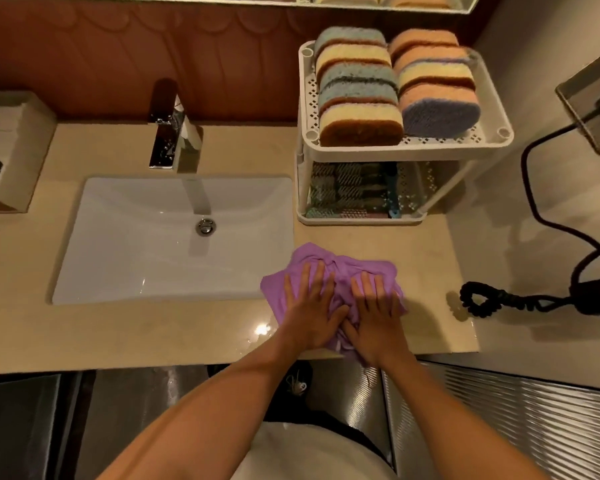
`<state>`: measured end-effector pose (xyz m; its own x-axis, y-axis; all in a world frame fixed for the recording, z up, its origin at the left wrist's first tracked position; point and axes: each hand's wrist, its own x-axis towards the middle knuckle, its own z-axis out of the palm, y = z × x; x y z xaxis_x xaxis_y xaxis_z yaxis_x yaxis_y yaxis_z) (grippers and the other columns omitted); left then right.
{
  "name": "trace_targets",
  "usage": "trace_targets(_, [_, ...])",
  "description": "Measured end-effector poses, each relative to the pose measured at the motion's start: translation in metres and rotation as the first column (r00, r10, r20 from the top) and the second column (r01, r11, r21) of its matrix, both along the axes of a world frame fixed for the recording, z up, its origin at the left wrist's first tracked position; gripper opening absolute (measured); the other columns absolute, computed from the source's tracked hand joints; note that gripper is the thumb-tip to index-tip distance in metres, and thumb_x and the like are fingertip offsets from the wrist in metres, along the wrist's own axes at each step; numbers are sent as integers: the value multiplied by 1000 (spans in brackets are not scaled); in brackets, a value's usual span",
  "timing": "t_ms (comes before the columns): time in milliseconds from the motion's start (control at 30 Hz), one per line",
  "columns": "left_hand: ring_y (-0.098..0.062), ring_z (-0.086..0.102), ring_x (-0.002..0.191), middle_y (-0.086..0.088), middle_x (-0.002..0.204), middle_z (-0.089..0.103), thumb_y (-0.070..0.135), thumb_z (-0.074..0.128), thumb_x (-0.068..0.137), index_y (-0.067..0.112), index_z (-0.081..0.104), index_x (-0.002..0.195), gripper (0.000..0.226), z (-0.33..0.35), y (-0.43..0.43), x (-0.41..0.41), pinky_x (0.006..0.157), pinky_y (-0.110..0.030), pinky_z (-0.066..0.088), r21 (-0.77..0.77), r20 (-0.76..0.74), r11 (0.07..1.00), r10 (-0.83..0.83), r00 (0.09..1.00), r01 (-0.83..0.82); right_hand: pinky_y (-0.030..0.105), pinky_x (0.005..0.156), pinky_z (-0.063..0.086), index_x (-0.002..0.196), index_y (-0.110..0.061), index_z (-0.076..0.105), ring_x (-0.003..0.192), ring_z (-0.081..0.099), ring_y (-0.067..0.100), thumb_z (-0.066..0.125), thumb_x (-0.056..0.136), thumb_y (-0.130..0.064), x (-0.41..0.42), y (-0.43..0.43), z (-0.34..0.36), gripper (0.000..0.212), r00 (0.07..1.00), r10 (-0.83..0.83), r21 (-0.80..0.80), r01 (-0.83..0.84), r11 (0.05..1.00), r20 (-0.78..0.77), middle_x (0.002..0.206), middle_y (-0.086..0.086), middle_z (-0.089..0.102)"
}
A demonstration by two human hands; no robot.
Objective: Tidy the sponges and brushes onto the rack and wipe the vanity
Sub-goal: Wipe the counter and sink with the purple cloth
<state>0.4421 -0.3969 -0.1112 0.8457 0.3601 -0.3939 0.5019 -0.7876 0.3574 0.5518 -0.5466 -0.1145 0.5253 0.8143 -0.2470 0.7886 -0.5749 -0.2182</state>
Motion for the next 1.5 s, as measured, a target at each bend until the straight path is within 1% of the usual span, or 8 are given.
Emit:
trace_targets(133, [-31,-18,155,0,167,-18,72,-4,92,36,-12,160,77,3,10,29,116,-68,-15,62,50,998,-19,999,16,57,124,4,163,-22,9,157,7,30,31,93,-61,21,8,-5,83,997,-72,-18,72,997,16,167,12,21])
trace_targets(333, [-29,-19,154,1,169,-18,69,14,95,38,-4,160,74,-6,16,62,116,-66,-18,59,135,997,-66,989,59,52,125,-7,152,-36,-36,154,-25,18,19,94,-64,43,6,-14,84,987,-157,-10,156,988,-31,169,3,-16])
trace_targets(433, [-23,-27,152,4,166,-21,62,13,99,35,-1,159,68,1,15,86,113,-66,-23,-27,168,996,-84,982,89,50,125,-11,154,-30,-30,151,-33,17,11,92,-67,57,4,-9,83,976,-217,-48,215,975,-32,164,-2,-26])
trace_targets(633, [-17,-16,156,9,167,-1,61,14,99,22,13,162,74,-19,8,125,117,-69,-11,-255,278,964,-7,961,80,51,124,-16,158,-24,-22,152,-30,28,-1,88,-68,97,3,-5,85,968,-248,-140,243,960,-21,167,5,-27])
trace_targets(900, [-13,-24,153,3,170,-13,49,26,108,24,-1,163,67,7,-10,165,112,-54,-33,-269,53,963,-6,999,20,52,121,-20,160,-23,-19,152,-31,25,-7,75,-70,139,4,1,98,949,-310,-209,292,933,-59,167,4,-28])
trace_targets(1167, [-13,-27,151,1,170,-10,47,27,106,25,2,163,66,1,-12,170,97,-46,-45,-286,125,956,-34,992,69,55,124,-10,162,-19,-12,155,-21,30,-6,78,-65,133,2,1,96,935,-354,-152,348,925,-19,170,7,-18])
trace_targets(1367, [-16,-23,154,5,170,-3,67,8,87,28,9,163,86,-6,-24,153,113,-59,-29,-284,186,943,-123,975,174,30,112,-33,160,-20,-18,156,-21,25,4,84,-67,101,-20,4,93,893,-443,-58,439,897,-78,170,6,-18])
trace_targets(1500, [-13,-15,156,3,171,-1,66,21,94,28,7,163,80,-12,-37,138,120,-59,-16,-363,220,908,-134,966,208,51,125,-2,154,-24,-28,157,-17,22,7,85,-67,83,-37,0,89,868,-493,-91,487,869,-64,170,3,-19])
